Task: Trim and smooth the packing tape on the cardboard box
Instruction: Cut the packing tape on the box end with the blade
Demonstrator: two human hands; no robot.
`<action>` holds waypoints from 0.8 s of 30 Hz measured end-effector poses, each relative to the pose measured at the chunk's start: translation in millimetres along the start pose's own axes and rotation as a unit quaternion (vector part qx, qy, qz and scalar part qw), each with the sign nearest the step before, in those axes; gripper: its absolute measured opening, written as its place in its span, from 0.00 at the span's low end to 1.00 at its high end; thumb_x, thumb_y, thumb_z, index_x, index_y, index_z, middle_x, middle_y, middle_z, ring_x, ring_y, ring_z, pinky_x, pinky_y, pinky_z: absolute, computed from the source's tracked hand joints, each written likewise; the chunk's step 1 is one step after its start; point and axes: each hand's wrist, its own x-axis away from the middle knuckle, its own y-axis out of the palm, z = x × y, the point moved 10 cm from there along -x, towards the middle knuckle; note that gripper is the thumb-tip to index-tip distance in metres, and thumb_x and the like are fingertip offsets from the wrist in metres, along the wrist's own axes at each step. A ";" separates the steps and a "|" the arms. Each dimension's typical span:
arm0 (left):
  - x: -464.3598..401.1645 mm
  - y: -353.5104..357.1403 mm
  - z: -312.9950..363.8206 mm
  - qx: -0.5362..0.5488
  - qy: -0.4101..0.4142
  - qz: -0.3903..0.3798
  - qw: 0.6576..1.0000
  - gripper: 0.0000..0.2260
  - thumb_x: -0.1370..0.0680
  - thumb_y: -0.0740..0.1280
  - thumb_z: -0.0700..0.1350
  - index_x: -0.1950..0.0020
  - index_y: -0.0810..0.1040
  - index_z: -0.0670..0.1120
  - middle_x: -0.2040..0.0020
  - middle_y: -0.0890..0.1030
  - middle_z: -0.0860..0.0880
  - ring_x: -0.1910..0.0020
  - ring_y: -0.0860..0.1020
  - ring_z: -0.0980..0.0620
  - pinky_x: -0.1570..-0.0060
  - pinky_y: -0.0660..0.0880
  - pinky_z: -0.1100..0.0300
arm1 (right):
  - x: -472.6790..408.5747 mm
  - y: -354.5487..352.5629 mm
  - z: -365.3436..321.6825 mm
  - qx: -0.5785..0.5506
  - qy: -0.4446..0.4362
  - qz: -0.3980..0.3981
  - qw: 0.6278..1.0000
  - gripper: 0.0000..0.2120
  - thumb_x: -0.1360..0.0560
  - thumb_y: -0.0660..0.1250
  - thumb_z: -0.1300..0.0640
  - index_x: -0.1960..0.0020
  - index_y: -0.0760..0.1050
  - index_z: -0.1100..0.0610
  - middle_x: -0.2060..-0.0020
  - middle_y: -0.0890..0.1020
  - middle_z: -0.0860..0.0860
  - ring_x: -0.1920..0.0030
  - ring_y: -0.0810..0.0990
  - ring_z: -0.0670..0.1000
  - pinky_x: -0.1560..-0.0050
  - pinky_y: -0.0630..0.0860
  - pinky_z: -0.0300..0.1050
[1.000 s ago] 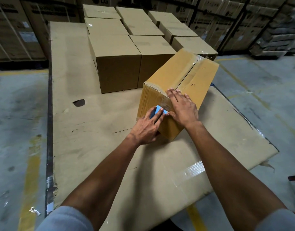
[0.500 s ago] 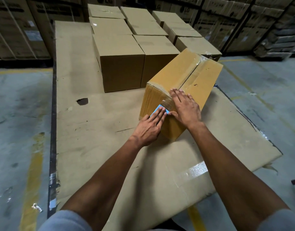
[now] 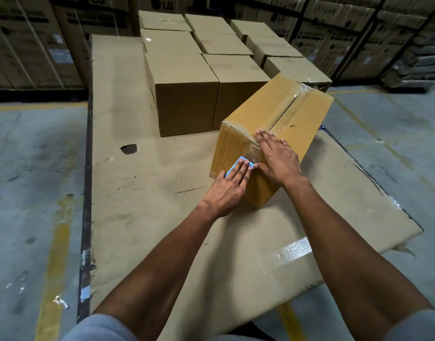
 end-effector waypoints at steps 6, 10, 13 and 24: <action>-4.2 -0.5 -1.1 0.015 -0.008 -0.028 0.999 0.34 0.15 0.55 0.40 0.13 0.44 0.38 0.12 0.45 0.39 0.12 0.42 0.41 0.35 0.69 0.43 | 1.4 -4.6 -2.1 -0.002 0.009 0.023 1.000 0.46 0.20 0.70 0.41 0.13 0.47 0.51 0.14 0.55 0.51 0.14 0.55 0.54 0.16 0.56 0.56; -6.9 0.2 -4.3 0.013 -0.010 -0.033 0.999 0.34 0.15 0.57 0.41 0.12 0.44 0.38 0.12 0.46 0.39 0.12 0.43 0.41 0.35 0.70 0.44 | 0.6 -5.3 -2.1 0.002 0.017 0.025 1.000 0.46 0.20 0.70 0.40 0.13 0.48 0.50 0.14 0.56 0.51 0.14 0.56 0.54 0.16 0.57 0.56; -8.7 0.7 -6.1 0.008 -0.005 -0.037 0.999 0.35 0.15 0.58 0.42 0.12 0.44 0.39 0.12 0.46 0.39 0.12 0.44 0.42 0.37 0.70 0.44 | 0.0 -6.3 -1.9 0.000 0.021 0.028 0.999 0.46 0.21 0.71 0.40 0.13 0.49 0.50 0.14 0.56 0.51 0.15 0.57 0.54 0.16 0.58 0.56; -7.8 7.1 -2.3 0.041 -0.012 -0.079 0.996 0.33 0.13 0.58 0.44 0.12 0.47 0.40 0.11 0.50 0.41 0.12 0.49 0.44 0.32 0.72 0.39 | 0.9 -4.2 -3.4 0.012 0.028 0.020 0.999 0.53 0.26 0.75 0.37 0.13 0.48 0.51 0.14 0.56 0.51 0.14 0.56 0.55 0.16 0.57 0.56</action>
